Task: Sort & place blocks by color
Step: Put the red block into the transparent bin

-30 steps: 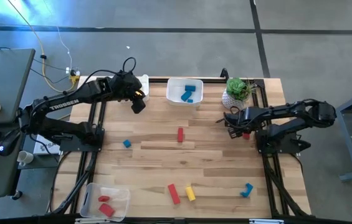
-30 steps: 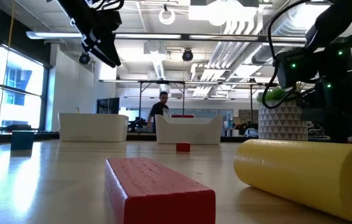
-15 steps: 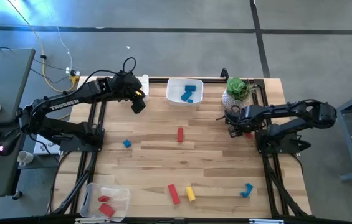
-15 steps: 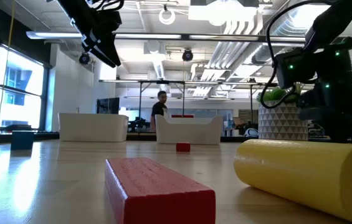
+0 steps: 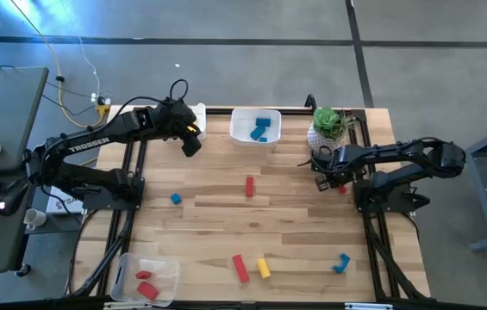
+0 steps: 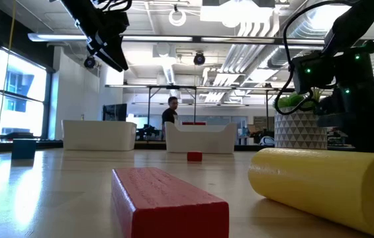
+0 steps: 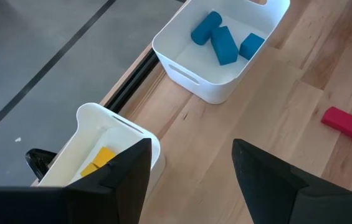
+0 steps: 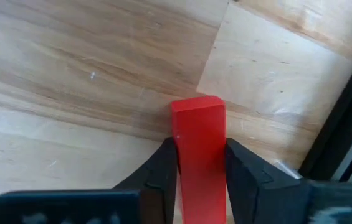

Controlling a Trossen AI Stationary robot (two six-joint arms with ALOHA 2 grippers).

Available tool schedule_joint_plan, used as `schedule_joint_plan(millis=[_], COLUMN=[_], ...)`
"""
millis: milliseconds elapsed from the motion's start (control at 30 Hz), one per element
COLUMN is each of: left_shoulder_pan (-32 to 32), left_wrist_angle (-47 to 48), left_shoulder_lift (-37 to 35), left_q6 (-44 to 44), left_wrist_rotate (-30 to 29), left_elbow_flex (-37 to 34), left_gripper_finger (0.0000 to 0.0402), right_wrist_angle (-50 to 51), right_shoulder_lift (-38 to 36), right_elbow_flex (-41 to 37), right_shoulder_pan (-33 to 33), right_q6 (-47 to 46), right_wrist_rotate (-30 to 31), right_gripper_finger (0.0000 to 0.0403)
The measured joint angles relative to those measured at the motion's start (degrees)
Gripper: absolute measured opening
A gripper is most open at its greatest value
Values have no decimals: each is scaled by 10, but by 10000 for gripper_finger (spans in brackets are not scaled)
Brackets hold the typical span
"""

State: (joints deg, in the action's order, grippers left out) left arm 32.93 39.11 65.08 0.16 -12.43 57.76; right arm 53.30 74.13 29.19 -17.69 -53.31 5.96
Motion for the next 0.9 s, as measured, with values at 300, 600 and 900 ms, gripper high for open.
schedule_joint_plan(millis=[300, 600, 900], left_shoulder_pan=[0, 0, 0], left_wrist_angle=[0, 0, -1], left_shoulder_lift=[0, 0, 0], left_q6=[-14, -32, -60], left_wrist_rotate=[0, 46, 104], left_elbow_flex=[0, 0, 0], left_gripper_finger=[211, 211, 211], right_wrist_angle=[-15, -125, -232], right_shoulder_lift=[1, 1, 1], right_elbow_flex=[11, 107, 195], right_shoulder_pan=[11, 66, 103], right_q6=[34, 83, 175], right_wrist_rotate=[-6, -17, -4], right_gripper_finger=[76, 76, 75])
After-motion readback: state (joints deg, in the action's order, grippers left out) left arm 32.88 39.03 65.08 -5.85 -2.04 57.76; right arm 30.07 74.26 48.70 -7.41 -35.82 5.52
